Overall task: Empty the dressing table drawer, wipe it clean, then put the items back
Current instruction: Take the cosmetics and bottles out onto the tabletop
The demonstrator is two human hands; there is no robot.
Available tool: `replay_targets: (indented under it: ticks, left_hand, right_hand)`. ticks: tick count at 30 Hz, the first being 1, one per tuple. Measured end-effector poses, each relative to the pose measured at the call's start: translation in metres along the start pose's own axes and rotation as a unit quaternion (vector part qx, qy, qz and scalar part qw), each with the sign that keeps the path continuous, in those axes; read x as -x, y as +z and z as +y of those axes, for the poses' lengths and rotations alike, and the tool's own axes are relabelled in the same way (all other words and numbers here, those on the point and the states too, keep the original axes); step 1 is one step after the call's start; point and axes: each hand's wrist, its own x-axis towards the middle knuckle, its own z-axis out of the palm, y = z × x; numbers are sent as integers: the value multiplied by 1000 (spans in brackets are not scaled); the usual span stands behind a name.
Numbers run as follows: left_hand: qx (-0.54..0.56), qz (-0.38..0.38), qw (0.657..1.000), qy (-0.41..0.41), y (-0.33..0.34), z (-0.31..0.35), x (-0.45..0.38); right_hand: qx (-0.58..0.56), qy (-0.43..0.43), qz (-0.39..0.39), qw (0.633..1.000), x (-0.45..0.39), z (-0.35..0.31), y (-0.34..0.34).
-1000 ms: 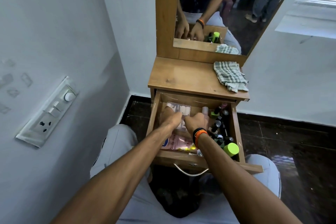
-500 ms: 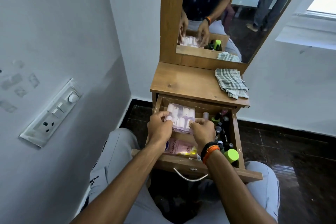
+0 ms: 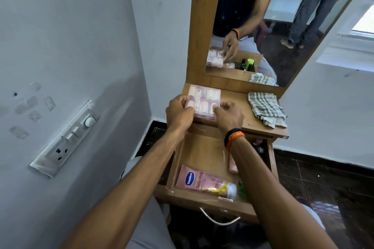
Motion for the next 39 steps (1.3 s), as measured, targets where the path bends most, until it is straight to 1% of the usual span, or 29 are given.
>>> replay_targets:
  ticks: [6, 14, 20, 29, 32, 34, 36, 39]
  left_hand:
    - [-67, -8, 998, 1, 14, -8, -40]
    - [-74, 15, 997, 8, 13, -13, -63]
    - [-75, 0, 997, 1, 12, -17, -73]
    - [-91, -15, 996, 7, 10, -13, -70]
    - [-101, -18, 995, 5, 10, -12, -62]
    - [-94, -6, 996, 8, 12, -13, -53]
    - [-87, 25, 996, 19, 13, -13, -41]
    - [-89, 67, 993, 39, 13, -16, -19]
  right_hand:
    - [32, 8, 1, 999, -37, -5, 31]
    - [35, -11, -11, 999, -52, -4, 56]
    - [44, -22, 7, 999, -56, -2, 61]
    - [73, -33, -2, 997, -58, -2, 58]
    - [59, -38, -3, 998, -52, -5, 48]
    - [58, -56, 6, 997, -43, -3, 37]
    - [67, -87, 4, 994, -29, 0, 23]
    - [59, -138, -43, 988, 0, 14, 2]
